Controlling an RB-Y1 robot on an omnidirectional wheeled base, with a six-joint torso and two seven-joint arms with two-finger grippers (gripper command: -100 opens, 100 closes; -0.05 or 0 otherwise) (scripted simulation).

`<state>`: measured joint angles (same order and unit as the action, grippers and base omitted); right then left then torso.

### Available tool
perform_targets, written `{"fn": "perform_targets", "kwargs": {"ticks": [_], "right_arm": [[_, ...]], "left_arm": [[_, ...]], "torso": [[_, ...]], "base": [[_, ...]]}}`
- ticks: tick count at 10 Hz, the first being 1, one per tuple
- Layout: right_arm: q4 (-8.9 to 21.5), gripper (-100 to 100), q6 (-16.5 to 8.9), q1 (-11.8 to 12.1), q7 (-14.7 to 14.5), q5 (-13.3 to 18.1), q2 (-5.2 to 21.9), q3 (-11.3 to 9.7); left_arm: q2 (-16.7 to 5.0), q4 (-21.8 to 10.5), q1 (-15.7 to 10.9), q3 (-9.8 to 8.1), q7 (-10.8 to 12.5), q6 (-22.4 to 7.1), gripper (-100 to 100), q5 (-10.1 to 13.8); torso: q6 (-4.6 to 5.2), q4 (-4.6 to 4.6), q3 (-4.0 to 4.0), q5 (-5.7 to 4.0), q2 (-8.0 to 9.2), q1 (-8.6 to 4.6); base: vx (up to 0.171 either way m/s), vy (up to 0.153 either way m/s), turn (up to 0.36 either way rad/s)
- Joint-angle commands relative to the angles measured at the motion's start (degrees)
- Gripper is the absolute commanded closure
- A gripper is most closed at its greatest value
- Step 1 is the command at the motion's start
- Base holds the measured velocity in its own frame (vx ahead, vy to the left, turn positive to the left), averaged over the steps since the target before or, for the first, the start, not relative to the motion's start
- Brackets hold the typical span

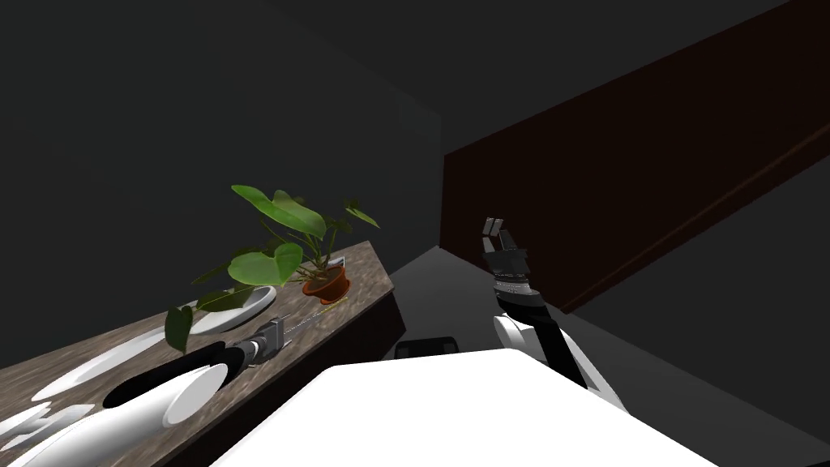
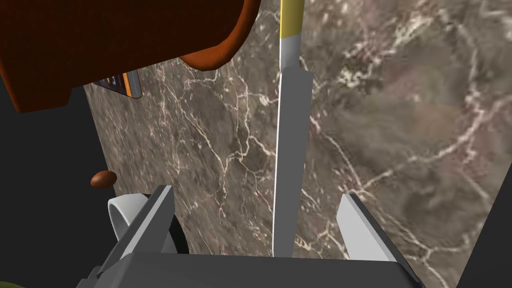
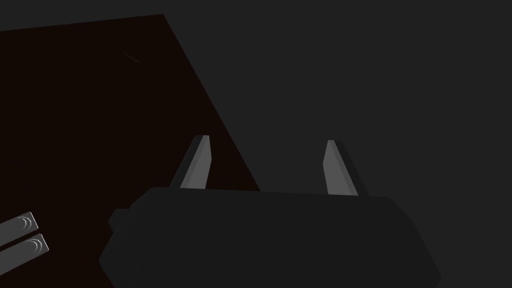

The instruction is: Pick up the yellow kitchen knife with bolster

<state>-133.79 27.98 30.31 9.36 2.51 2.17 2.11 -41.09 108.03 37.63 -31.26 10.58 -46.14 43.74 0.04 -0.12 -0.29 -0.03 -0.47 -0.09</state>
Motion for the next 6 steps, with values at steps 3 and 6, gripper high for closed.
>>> {"fn": "perform_targets", "kwargs": {"ticks": [3,6], "right_arm": [[0.00,0,0.00,0.00,0.00,0.00,0.00,0.00],[0.00,0,0.00,0.00,0.00,0.00,0.00,0.00]], "left_arm": [[-2.51,-2.11,-0.08,-0.89,0.15,-5.24,-100,2.57],[-4.80,-3.73,-0.05,-1.70,0.22,-9.16,-100,4.77]], "torso": [[0.01,0.00,0.00,0.01,0.01,0.06],[0.02,-0.03,-0.06,0.00,-0.09,0.01]], "base": [[0.097,-0.068,0.062],[0.111,-0.080,0.065]]}}
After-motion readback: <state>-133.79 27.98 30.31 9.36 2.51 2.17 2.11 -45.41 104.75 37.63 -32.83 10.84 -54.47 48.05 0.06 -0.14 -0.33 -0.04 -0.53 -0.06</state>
